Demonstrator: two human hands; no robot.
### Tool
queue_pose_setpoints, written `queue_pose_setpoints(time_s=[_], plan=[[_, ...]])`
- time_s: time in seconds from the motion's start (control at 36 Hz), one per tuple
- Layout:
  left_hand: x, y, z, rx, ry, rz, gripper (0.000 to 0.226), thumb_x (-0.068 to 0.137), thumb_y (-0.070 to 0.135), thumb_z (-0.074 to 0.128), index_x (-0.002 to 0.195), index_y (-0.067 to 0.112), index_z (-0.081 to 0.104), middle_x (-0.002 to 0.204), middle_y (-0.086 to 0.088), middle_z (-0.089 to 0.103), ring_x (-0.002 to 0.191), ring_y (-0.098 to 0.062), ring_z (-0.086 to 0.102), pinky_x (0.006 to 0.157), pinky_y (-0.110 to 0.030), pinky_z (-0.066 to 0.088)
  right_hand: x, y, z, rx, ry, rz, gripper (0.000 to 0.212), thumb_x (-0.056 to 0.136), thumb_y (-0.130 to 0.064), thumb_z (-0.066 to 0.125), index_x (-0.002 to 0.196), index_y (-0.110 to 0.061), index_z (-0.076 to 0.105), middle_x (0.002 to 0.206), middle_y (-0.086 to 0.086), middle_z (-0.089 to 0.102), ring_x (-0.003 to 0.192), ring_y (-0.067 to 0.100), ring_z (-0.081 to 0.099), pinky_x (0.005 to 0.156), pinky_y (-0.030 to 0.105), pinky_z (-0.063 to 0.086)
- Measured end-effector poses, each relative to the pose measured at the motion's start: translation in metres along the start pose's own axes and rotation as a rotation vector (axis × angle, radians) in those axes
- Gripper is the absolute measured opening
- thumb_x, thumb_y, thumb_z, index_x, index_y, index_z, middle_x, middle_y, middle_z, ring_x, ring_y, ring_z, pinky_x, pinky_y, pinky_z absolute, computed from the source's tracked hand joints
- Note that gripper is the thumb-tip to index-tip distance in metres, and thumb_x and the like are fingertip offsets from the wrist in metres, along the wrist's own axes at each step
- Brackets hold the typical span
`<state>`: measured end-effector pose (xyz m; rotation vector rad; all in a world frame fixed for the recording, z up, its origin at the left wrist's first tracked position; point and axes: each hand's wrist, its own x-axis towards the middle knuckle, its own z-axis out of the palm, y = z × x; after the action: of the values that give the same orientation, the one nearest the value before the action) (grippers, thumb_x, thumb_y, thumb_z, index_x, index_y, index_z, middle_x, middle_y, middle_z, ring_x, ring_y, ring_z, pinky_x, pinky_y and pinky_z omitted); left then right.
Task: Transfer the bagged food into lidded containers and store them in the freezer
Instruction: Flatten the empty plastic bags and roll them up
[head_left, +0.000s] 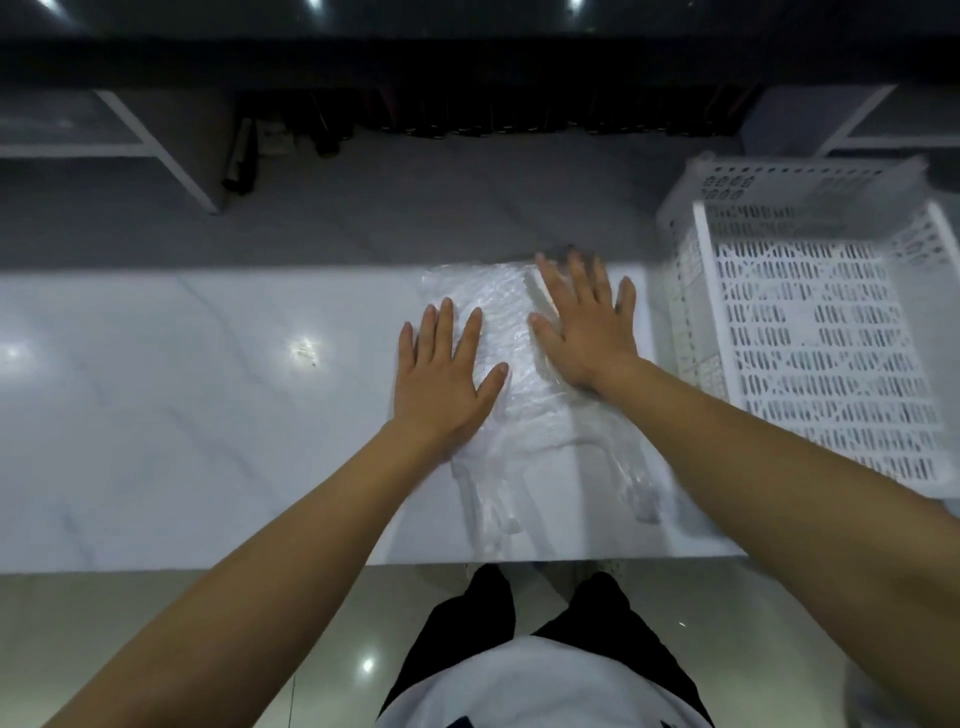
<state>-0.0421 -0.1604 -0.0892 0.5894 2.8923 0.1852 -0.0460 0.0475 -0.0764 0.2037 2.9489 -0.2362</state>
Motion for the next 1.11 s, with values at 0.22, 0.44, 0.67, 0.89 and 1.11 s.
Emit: queue_pose_setpoints(time_s=[0.22,0.44,0.67,0.89,1.11], plan=[[-0.021,0.046,-0.019,-0.1,0.067,0.078,0.064,0.106,0.043,0.018,0.161,0.019,-0.003,0.169,-0.003,-0.011,0.155,-0.024,-0.015,0.125,-0.045,-0.007,-0.077,-0.025,-0.002,0.047,0.121,0.081,0.062,0.106,-0.049,0.018,0.16,-0.033,-0.007,0.168,-0.001,-0.016,0.154,0.022,-0.015,0.122,0.055,-0.007],[-0.055,0.047,0.021,-0.05,0.007,0.112,0.069,0.104,0.053,0.015,0.162,0.018,0.002,0.169,-0.003,-0.005,0.156,-0.023,-0.011,0.126,-0.048,-0.002,-0.127,-0.002,0.026,0.058,-0.005,0.084,0.061,0.105,-0.047,0.013,0.161,-0.027,-0.002,0.169,-0.002,-0.009,0.155,0.019,-0.013,0.123,0.05,-0.005],[-0.053,0.045,0.02,-0.021,-0.071,0.136,0.08,0.097,0.07,0.002,0.16,0.023,-0.011,0.167,-0.002,-0.021,0.152,-0.022,-0.026,0.123,-0.048,-0.013,-0.129,0.002,0.037,0.002,0.0,0.086,0.069,0.101,-0.058,0.002,0.161,-0.026,-0.004,0.169,-0.003,-0.008,0.154,0.018,-0.013,0.122,0.052,-0.007],[-0.009,0.024,-0.039,-0.388,-0.047,0.038,0.071,0.094,0.047,0.059,0.155,0.024,0.032,0.164,-0.006,0.028,0.151,-0.029,0.02,0.123,-0.045,0.016,-0.13,0.003,0.036,-0.016,-0.005,0.08,0.07,0.098,-0.064,-0.005,0.159,-0.03,-0.011,0.167,-0.004,-0.015,0.153,0.017,-0.019,0.122,0.051,-0.01],[0.096,0.005,-0.082,-0.14,-0.195,0.013,0.065,0.083,0.042,0.072,0.14,0.019,0.049,0.144,-0.015,0.048,0.131,-0.039,0.043,0.105,-0.046,0.038,-0.132,0.003,0.033,-0.028,-0.029,0.068,0.071,0.096,-0.071,-0.005,0.155,-0.037,-0.022,0.164,-0.007,-0.027,0.149,0.016,-0.03,0.12,0.049,-0.019]])
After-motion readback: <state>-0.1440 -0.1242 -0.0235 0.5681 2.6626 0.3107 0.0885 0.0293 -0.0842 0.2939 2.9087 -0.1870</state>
